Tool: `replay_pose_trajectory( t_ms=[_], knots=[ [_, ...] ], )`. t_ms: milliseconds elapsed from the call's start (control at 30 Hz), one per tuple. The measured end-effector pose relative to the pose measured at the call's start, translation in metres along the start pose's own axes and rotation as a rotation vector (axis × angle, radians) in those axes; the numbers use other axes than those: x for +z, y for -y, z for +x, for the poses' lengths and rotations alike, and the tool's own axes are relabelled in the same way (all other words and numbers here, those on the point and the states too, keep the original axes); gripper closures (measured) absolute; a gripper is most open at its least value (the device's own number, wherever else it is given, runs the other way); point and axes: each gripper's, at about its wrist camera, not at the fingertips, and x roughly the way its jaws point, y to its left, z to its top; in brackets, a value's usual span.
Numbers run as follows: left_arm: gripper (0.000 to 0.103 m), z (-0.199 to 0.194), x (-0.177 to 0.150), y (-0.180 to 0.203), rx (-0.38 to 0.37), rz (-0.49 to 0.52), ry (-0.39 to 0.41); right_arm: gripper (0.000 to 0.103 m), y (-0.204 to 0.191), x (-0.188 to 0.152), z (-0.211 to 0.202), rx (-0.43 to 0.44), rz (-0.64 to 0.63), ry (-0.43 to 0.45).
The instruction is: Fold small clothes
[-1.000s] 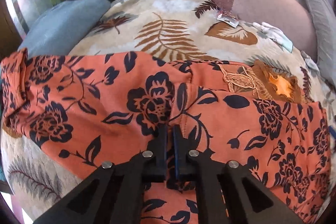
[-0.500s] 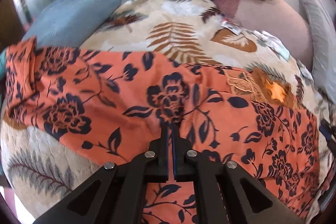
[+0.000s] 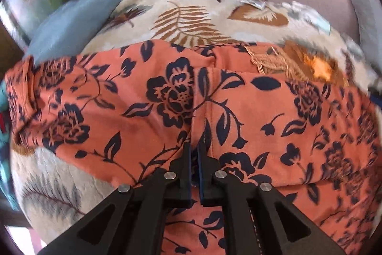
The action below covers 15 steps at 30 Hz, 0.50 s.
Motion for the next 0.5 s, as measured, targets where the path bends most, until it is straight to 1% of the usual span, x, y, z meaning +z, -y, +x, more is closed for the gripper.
replay_pose_trajectory(
  t_ms=[33, 100, 167, 200, 233, 267, 300, 367, 433, 500],
  knots=[
    [0.098, -0.003, -0.001, -0.004, -0.020, -0.029, 0.000, 0.070, -0.005, -0.006, -0.004, -0.001, -0.022, -0.028],
    [0.098, -0.014, -0.003, -0.011, -0.039, -0.068, 0.017, 0.070, -0.008, -0.024, -0.001, 0.005, -0.024, -0.113],
    [0.098, -0.029, -0.007, -0.022, -0.034, -0.115, 0.042, 0.070, -0.009, -0.047, 0.014, -0.032, -0.029, -0.219],
    [0.091, -0.035, -0.009, -0.031, -0.034, -0.146, 0.045, 0.069, -0.011, -0.054, 0.016, -0.051, -0.059, -0.210],
    [0.086, -0.043, -0.012, -0.042, -0.037, -0.183, 0.053, 0.070, -0.016, -0.058, 0.010, -0.068, -0.092, -0.176],
    [0.068, -0.052, -0.018, -0.055, -0.038, -0.217, 0.069, 0.070, -0.020, -0.060, 0.002, -0.084, -0.102, -0.181],
    [0.047, -0.063, -0.028, -0.073, -0.022, -0.261, 0.094, 0.070, -0.022, -0.061, -0.007, -0.064, -0.092, -0.173],
    [0.029, -0.082, -0.046, -0.106, 0.026, -0.332, 0.137, 0.070, -0.025, -0.070, -0.033, 0.032, -0.080, -0.117],
    [0.029, -0.100, -0.064, -0.143, 0.052, -0.391, 0.170, 0.070, -0.029, -0.087, -0.052, 0.076, -0.099, -0.097],
    [0.026, -0.110, -0.076, -0.182, 0.051, -0.450, 0.165, 0.070, -0.031, -0.105, -0.064, 0.118, -0.093, -0.102]
  ],
)
